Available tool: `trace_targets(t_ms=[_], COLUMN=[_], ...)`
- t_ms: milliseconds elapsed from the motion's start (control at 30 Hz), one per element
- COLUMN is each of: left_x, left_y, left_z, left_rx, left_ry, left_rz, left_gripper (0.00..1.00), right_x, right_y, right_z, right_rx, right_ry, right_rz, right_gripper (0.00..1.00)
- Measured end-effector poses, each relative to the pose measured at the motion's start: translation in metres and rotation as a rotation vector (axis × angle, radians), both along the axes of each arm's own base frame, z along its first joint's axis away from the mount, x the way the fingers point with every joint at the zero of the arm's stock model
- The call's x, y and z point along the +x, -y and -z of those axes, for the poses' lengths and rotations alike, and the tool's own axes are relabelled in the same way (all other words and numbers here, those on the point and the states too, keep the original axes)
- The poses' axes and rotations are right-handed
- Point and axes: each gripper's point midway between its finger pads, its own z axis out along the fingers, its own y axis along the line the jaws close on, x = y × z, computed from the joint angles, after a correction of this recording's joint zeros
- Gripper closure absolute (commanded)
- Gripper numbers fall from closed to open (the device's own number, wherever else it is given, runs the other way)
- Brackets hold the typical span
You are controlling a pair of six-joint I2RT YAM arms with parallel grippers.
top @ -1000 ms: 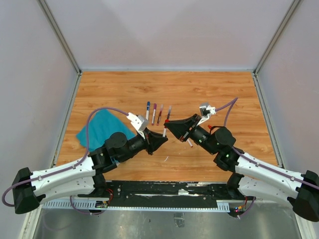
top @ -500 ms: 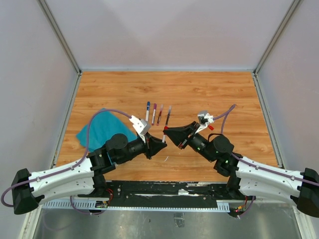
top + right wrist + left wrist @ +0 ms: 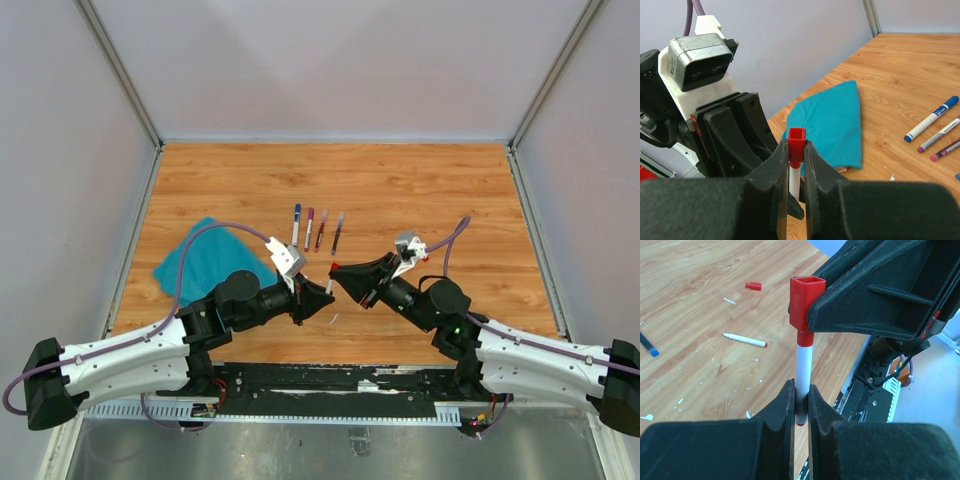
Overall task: Insert the pens into the pen caps
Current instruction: Insert the pen cap onto the pen.
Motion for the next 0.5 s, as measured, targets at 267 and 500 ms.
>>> trace_targets(t_ms=[267,500], left_x=[-0.0017,-0.0043], left_y=[0.0005,0.0012], left_z=[0.0012,-0.0009], left_rx=[0.005,-0.001], left_ry=[0.004,0.010], left_rz=[0.009,0.024], left_gripper=[0.99,1.00], right_x=[-0.0028,-0.0065], right_y=[0.0000,0.0015], right_z=[-0.0008,-0.0057], right_rx=[0.011,0.008], right_ry=[-0.001,0.003], right_rz=[-0.013,-0.028], right_gripper=[0.99,0.88])
